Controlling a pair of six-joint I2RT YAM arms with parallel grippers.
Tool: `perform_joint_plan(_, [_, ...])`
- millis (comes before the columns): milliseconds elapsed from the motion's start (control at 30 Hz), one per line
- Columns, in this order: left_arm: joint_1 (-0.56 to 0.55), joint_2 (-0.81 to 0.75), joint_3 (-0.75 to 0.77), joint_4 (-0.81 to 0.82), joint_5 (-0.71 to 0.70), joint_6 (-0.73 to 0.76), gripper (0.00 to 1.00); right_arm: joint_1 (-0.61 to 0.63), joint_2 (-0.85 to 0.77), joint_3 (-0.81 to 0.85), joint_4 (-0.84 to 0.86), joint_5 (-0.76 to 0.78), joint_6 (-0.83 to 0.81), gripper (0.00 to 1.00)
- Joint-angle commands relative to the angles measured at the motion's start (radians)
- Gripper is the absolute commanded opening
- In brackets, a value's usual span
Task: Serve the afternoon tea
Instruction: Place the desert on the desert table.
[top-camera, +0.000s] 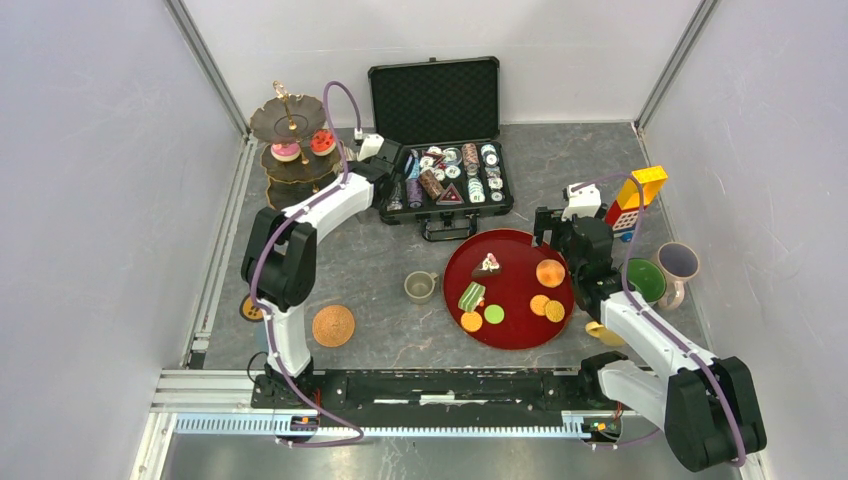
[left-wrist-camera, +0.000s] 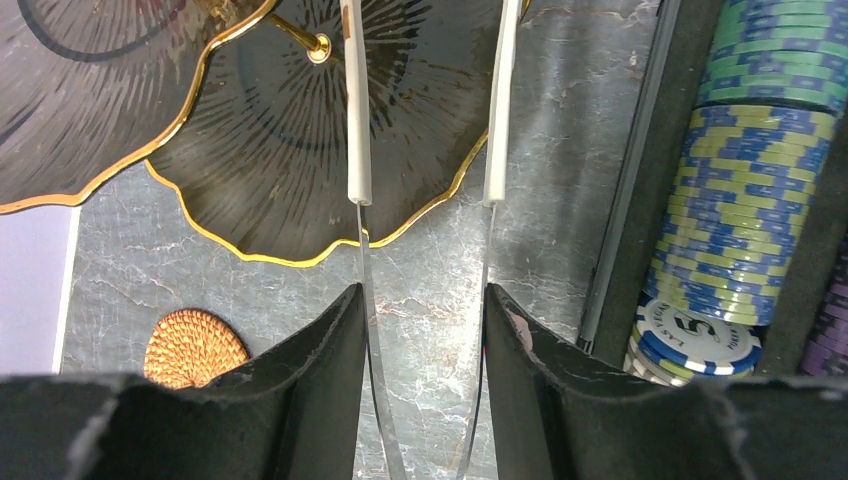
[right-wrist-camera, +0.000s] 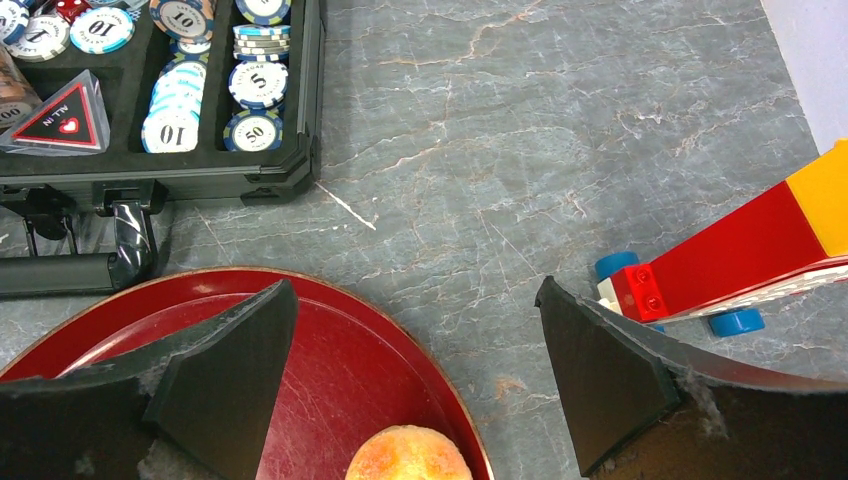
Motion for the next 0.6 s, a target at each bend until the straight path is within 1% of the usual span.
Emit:
perform_joint_plan(0, [0.021, 0.002, 0.027, 0.028, -0.035, -0.026, 0.03, -0.004, 0.000, 0.022, 0.044, -0.002, 0.008, 0.98])
perform_joint_plan(133, [0.041, -0.001, 0.015, 0.044, -0.039, -0.026, 0.11, -0.005, -0.002, 0.021, 0.044, -0.002, 0.007, 0.98])
perform_joint_plan(233, [0.059, 0.009, 0.017, 0.053, 0.009, -0.016, 0.19, -0.004, -0.003, 0.019, 0.044, -0.001, 0.008, 0.98])
perform_joint_plan(400, [0.081, 0.012, 0.016, 0.052, 0.040, -0.025, 0.23, -0.005, -0.003, 0.018, 0.044, 0.000, 0.007, 0.98])
perform_joint_plan(467, [0.085, 0.008, 0.015, 0.057, 0.041, -0.024, 0.29, -0.005, -0.002, 0.019, 0.045, 0.000, 0.007, 0.98])
perform_joint_plan(567, [0.091, 0.003, 0.012, 0.060, 0.051, -0.018, 0.35, -0.004, 0.000, 0.019, 0.046, -0.003, 0.008, 0.98])
